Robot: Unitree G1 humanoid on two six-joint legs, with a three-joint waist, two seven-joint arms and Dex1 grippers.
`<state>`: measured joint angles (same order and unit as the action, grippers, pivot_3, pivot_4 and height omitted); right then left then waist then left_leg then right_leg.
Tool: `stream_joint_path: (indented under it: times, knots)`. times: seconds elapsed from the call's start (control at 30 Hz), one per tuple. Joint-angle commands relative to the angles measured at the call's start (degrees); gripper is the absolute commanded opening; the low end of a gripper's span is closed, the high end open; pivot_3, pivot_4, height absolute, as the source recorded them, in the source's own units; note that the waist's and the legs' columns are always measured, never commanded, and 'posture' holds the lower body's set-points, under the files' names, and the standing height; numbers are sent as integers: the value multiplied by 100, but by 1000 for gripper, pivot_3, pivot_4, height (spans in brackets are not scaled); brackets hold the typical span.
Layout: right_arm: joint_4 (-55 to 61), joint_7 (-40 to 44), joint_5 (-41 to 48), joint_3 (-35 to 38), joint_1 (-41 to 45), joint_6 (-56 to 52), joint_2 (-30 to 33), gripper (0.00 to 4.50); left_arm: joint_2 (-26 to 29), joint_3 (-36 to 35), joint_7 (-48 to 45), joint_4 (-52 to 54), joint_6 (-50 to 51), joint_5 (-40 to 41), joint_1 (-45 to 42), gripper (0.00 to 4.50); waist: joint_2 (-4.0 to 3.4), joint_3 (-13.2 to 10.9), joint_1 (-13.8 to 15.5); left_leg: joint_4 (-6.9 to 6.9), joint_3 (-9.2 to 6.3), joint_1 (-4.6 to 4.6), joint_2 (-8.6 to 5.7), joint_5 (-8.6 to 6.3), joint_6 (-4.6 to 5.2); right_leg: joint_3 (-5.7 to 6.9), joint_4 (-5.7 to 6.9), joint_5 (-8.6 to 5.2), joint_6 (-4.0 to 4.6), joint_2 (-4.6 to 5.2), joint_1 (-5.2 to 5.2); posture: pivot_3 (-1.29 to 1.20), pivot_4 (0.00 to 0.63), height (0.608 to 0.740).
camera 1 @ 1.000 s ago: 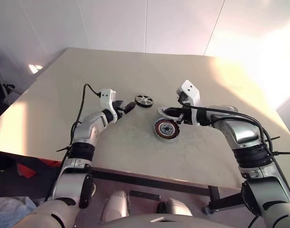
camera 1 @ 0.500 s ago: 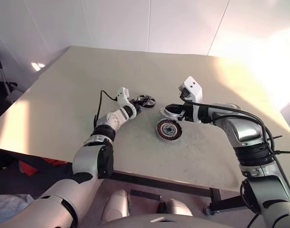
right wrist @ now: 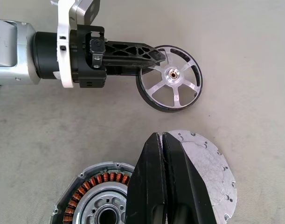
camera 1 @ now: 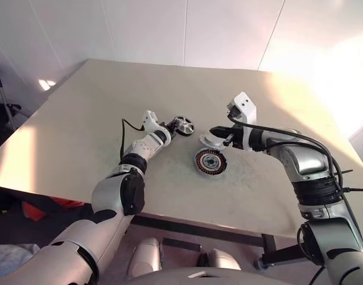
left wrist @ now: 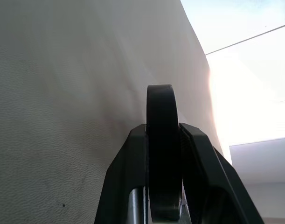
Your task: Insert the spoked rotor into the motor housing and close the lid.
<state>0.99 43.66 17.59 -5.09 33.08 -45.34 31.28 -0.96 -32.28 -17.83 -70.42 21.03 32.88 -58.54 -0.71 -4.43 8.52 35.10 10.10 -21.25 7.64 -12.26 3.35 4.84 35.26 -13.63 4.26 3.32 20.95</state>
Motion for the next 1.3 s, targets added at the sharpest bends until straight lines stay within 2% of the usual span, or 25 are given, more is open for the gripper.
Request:
stream_joint_path:
  times: [0.03,0.17,0.23,0.43,0.53,0.67,0.8,0.93,1.3]
  knots:
    - [57,-62,76,263,82,86,28,0,240,-145,-366,175,339,222,59,811,0,0,0,-1,0,-2,0,0,0,0,0,0,0,0,3,0,0,740]
    - [-56,-152,49,423,47,109,120,0,524,-406,-974,543,1077,698,186,811,-1,-1,5,-3,0,-35,0,9,16,0,2,1,2,0,36,0,0,740]
    - [-163,-214,17,529,8,131,177,0,692,-649,-1334,842,1897,1185,305,811,-1,-1,12,-2,1,-55,0,10,17,0,5,1,2,1,58,0,0,740]
    - [-366,-330,-50,619,-73,210,248,0,790,-972,-1517,1487,3365,2008,611,811,-1,-2,18,3,3,-80,-1,10,17,0,15,1,5,4,89,0,0,740]
    - [-409,-371,-69,649,-67,241,276,0,643,-804,-1453,1852,3870,2128,730,811,-1,-2,22,6,4,-81,-1,10,17,0,15,1,5,5,85,0,0,740]
    - [-873,-704,-205,902,244,350,376,0,237,69,-1397,2249,4794,1831,831,811,0,-3,31,9,4,-78,-3,10,17,0,14,1,5,6,78,0,0,740]
    - [-1141,-797,-305,963,366,484,485,0,36,650,-1401,2110,4840,1447,806,811,1,-4,16,10,3,-77,-9,12,18,-1,11,1,3,10,76,0,0,740]
    - [-1080,-839,-323,1015,313,486,525,0,-110,936,-1528,1964,4764,1219,820,811,-1,-3,-25,-2,2,-76,-4,12,19,0,9,1,3,2,89,0,0,740]
    - [-982,-930,-313,1093,189,438,561,0,-46,1222,-1766,2107,4848,1000,949,811,-3,-3,15,7,3,-82,-5,8,27,0,9,1,3,5,88,0,0,740]
